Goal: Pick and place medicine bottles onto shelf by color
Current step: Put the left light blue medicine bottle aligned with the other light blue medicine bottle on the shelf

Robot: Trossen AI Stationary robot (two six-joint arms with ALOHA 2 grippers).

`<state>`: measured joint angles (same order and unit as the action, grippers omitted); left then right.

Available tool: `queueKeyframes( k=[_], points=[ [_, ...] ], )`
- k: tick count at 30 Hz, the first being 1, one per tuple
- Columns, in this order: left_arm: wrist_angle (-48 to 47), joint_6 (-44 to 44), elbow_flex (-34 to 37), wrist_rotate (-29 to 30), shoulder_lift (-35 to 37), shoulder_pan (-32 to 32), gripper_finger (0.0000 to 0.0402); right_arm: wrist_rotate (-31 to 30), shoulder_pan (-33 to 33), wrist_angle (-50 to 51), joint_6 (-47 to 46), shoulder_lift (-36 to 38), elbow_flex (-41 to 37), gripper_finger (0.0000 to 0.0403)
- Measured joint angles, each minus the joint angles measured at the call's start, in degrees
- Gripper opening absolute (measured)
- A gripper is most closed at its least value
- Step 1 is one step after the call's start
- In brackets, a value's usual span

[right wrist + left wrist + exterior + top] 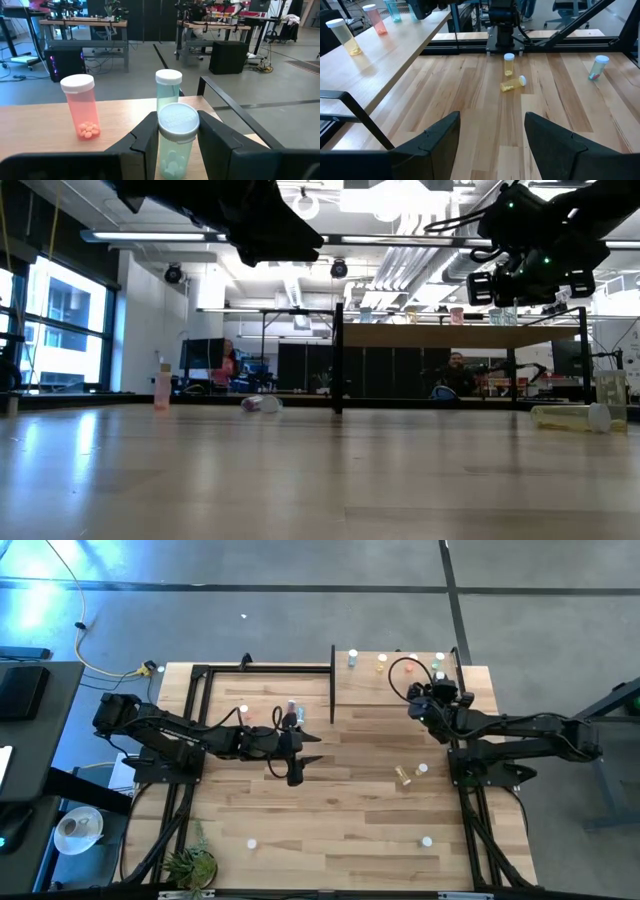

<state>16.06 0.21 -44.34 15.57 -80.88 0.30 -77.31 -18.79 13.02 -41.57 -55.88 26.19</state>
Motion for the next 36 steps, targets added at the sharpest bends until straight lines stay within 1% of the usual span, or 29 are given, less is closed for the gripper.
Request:
queueKeyframes(
  k=[4,6,8,13,20,30,36],
  points=[
    [0.02,0.00,0.00,0.00,0.00,0.00,0.0213,0.17,0.00,0.00,-0.29,0.00,0.01,0.0111],
    [0.02,0.00,0.00,0.00,0.00,0.00,0.0213,0.26,0.00,0.00,-1.01,0.02,0.01,0.0123],
    [0.02,0.00,0.00,0.00,0.00,0.00,0.0213,1.65,0.00,0.56,-1.65,-0.11,-0.12,0.0138],
    [0.04,0.00,0.00,0.00,0.00,0.00,0.0213,0.85,0.00,0.28,-1.72,-0.07,-0.12,0.0163],
    [0.04,0.00,0.00,0.00,0.00,0.00,0.0213,-1.49,0.00,0.12,-1.54,0.00,-0.12,0.0167],
    [0.06,0.00,0.00,0.00,0.00,0.00,0.0213,-1.70,0.04,0.05,-1.21,0.46,-0.12,0.0167],
    [0.03,0.00,0.00,0.00,0.00,0.01,0.0213,-1.72,0.04,-1.13,1.64,2.68,-0.10,0.0168]
  ],
)
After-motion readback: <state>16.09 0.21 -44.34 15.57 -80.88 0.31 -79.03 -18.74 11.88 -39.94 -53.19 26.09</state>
